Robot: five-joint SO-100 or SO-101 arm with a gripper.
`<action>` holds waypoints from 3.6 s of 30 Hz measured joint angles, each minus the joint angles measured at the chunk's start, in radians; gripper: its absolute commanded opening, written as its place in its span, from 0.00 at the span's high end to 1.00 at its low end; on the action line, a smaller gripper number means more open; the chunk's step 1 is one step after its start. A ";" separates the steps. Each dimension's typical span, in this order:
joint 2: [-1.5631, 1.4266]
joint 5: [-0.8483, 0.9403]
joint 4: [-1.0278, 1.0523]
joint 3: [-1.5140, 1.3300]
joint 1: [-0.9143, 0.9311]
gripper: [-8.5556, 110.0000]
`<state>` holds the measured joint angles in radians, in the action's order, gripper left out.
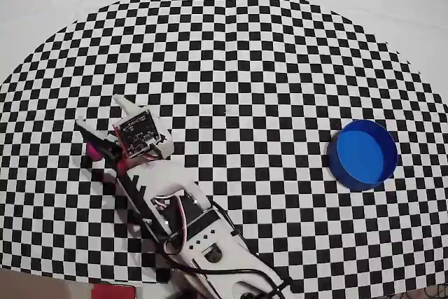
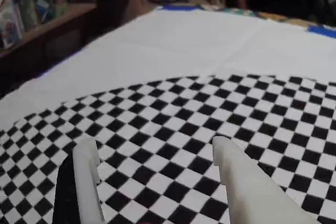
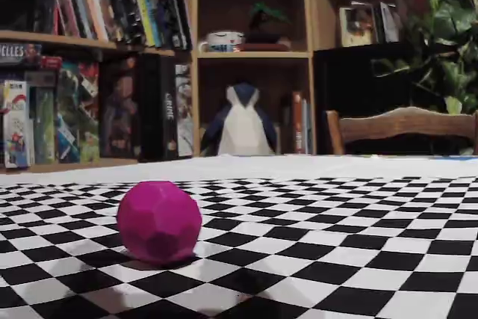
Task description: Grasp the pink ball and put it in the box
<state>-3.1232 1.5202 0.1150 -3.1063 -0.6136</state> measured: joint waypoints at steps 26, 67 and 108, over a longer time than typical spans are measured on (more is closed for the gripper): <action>0.041 0.000 0.000 0.000 -0.101 0.72; 0.520 0.003 -0.084 0.115 -0.121 0.72; 0.775 0.003 -0.091 0.229 -0.118 0.72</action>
<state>-2.3485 1.5232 0.0245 -2.8777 -0.7317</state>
